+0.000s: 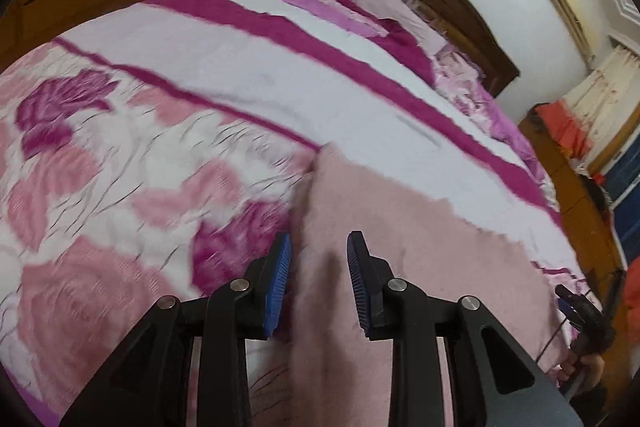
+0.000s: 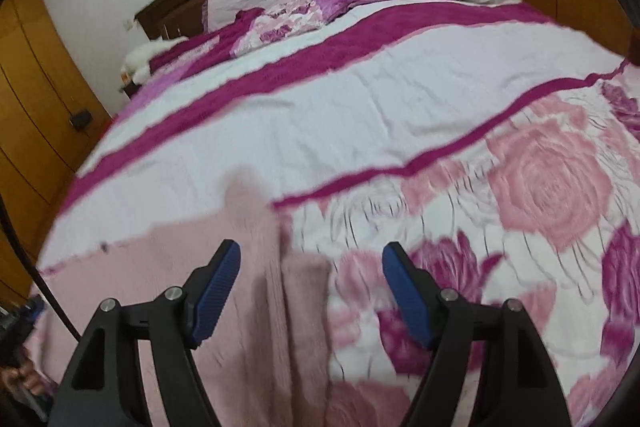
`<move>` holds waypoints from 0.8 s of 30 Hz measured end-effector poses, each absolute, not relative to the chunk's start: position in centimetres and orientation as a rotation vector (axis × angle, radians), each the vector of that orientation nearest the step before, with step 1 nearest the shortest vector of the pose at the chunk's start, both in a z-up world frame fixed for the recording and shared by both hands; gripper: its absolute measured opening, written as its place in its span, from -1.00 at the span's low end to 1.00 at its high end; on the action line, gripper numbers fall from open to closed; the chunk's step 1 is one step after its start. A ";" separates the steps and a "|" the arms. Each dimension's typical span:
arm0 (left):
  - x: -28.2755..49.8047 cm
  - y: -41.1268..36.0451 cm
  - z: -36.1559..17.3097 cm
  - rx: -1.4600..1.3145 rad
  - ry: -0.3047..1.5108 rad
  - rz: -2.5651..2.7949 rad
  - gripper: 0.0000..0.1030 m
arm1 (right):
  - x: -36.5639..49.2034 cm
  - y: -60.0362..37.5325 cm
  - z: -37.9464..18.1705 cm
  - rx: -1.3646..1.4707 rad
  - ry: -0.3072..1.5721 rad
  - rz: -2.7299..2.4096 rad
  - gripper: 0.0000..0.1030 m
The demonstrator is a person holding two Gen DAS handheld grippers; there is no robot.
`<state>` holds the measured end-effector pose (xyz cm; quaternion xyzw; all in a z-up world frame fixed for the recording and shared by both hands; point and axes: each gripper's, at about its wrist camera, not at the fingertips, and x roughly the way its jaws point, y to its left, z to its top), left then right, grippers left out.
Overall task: Fold small clothes
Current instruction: 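Open both grippers and release the folded cardigan edge, then grasp the rolled ribbed edge of the cardigan with both grippers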
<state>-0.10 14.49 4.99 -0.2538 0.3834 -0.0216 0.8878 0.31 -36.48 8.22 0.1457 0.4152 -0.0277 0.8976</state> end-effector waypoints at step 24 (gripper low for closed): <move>-7.3 14.7 2.1 -0.762 0.962 -0.256 -0.77 | -10.1 -36.3 6.7 0.508 0.920 0.069 0.56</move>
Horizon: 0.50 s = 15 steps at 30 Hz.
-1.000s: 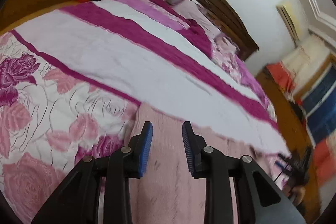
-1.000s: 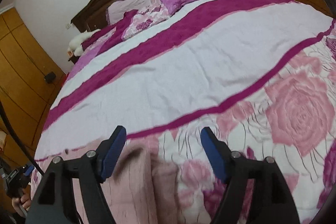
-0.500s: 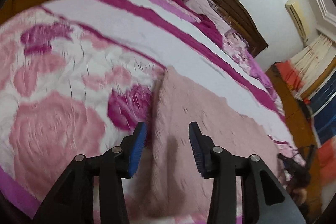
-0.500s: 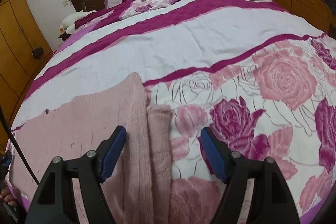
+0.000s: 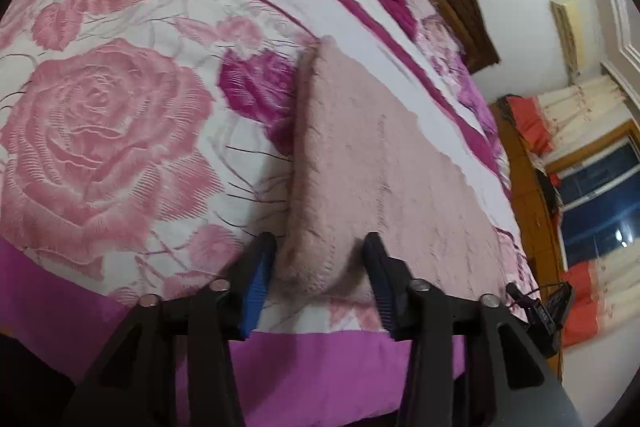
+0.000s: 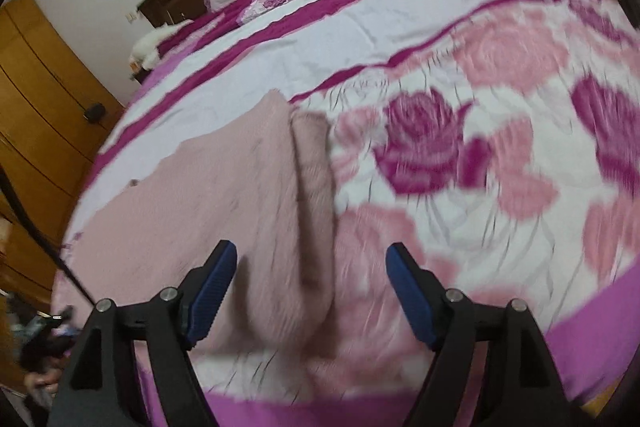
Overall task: Fold small clothes
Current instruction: 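Grasp the rolled ribbed edge of the cardigan with both grippers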
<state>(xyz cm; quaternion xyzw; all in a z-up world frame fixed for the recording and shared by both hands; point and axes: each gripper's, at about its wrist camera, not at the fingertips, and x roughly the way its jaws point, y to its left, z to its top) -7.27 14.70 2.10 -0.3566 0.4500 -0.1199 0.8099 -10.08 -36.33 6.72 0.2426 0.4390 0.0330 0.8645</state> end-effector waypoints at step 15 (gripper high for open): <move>-9.4 15.6 2.9 -0.810 0.874 -0.167 -1.00 | -13.3 -36.2 7.4 0.490 0.857 0.148 -0.68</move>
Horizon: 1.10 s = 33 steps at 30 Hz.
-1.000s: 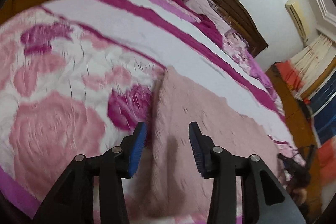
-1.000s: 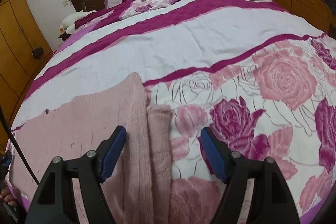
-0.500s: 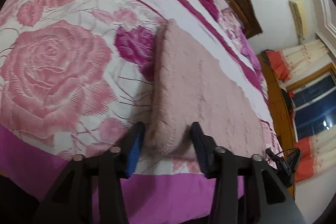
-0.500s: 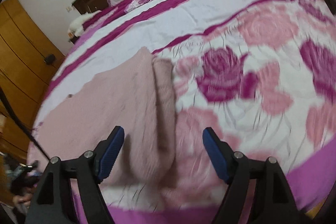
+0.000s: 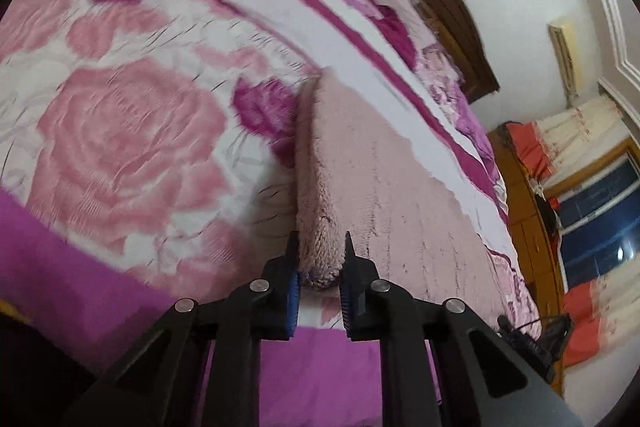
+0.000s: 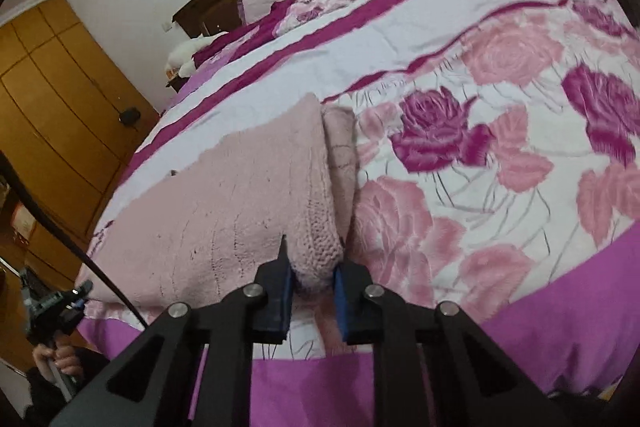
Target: Fold small clothes
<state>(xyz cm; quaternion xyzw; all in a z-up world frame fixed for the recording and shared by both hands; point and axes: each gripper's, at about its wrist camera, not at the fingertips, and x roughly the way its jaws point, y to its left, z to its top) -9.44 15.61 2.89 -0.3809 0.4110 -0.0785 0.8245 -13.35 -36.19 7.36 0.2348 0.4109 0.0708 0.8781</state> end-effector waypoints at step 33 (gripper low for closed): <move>-15.9 15.9 3.2 -1.078 0.735 -0.215 -0.27 | -17.2 -31.9 16.2 0.014 0.639 -0.128 0.88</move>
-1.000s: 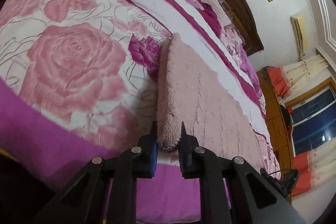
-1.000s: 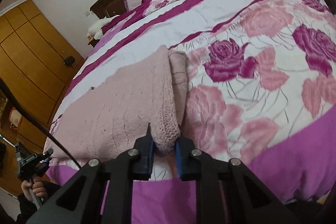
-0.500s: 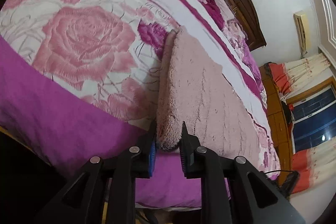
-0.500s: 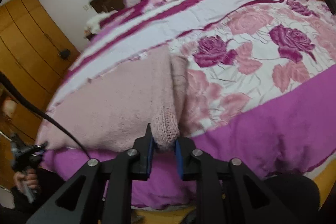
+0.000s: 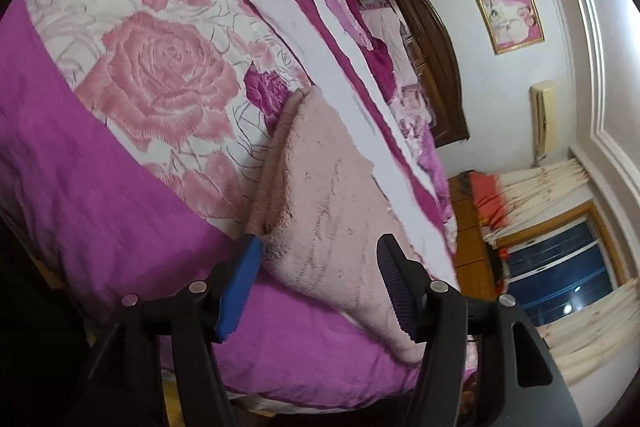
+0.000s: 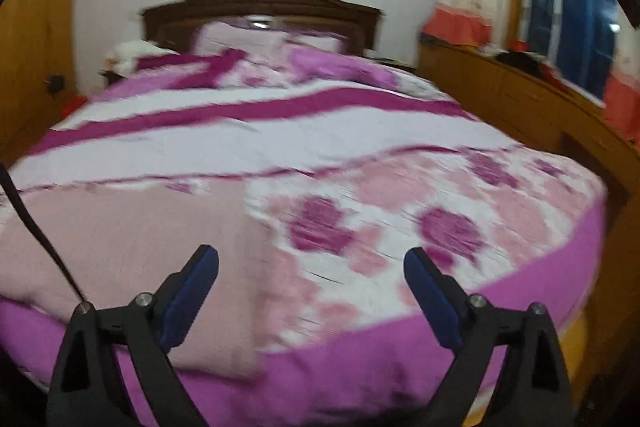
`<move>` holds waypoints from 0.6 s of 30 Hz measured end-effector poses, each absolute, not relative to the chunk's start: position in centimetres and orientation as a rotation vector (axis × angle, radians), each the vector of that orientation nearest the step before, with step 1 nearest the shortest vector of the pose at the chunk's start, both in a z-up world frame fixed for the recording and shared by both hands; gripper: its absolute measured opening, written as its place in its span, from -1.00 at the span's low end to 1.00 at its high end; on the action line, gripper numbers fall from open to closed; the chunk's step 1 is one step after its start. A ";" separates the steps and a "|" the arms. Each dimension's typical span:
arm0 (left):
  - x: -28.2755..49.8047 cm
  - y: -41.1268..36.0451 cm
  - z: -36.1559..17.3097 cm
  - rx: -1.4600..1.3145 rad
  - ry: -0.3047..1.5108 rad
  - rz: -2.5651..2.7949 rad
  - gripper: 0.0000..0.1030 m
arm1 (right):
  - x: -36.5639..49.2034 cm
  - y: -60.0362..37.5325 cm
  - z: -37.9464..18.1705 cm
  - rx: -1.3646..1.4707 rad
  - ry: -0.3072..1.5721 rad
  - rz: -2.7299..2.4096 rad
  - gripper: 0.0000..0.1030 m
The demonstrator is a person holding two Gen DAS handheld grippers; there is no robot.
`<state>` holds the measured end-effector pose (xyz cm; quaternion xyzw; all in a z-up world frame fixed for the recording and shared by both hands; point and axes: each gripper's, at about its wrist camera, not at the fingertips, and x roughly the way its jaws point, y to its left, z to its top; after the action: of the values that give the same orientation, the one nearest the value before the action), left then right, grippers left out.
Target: Fold small clothes
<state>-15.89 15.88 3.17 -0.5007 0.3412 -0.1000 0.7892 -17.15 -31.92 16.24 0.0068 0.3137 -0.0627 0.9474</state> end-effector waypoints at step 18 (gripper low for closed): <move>-10.6 14.6 -1.7 -1.078 0.857 -0.130 -1.00 | -7.6 -12.5 12.7 0.167 0.893 0.575 0.89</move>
<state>-10.55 14.59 -1.67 -0.4969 0.3954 -0.0600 0.7702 -7.55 -12.55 12.73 0.0797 0.4253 0.2736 0.8590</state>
